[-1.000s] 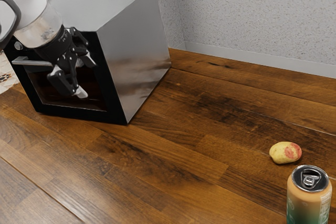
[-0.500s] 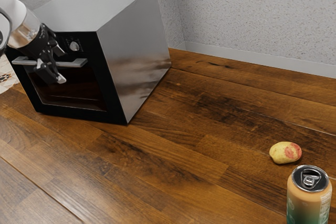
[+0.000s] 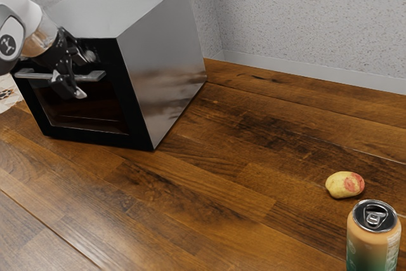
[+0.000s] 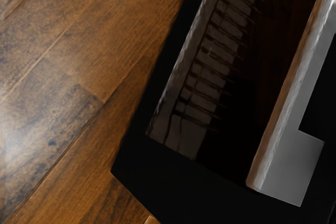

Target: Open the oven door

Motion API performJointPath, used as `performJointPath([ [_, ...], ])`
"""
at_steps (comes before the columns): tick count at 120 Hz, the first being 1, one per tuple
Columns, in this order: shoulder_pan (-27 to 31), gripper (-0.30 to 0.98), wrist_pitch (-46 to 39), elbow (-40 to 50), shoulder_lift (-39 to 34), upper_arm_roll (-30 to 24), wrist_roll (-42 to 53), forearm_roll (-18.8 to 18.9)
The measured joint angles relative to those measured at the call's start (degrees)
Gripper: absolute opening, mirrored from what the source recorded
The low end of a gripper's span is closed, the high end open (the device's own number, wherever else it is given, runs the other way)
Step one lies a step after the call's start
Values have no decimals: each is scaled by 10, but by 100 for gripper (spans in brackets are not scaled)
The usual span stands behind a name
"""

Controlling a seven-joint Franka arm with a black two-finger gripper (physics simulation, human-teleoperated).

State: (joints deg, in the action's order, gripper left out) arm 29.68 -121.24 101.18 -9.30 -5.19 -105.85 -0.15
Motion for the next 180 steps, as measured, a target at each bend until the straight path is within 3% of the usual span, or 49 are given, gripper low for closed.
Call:
performJointPath([
  [14, 33, 69, -1, 27, -24, -2, 9, -1],
  [41, 84, 69, -2, -22, 44, -16, 34, 1],
  [81, 141, 69, -21, -49, 81, -33, 77, 0],
  [135, 130, 69, -48, -84, 133, -38, 115, -1],
  [165, 138, 69, -52, -70, 152, -37, 127, -21],
  [180, 149, 68, -64, 15, 85, -34, 131, -30],
])
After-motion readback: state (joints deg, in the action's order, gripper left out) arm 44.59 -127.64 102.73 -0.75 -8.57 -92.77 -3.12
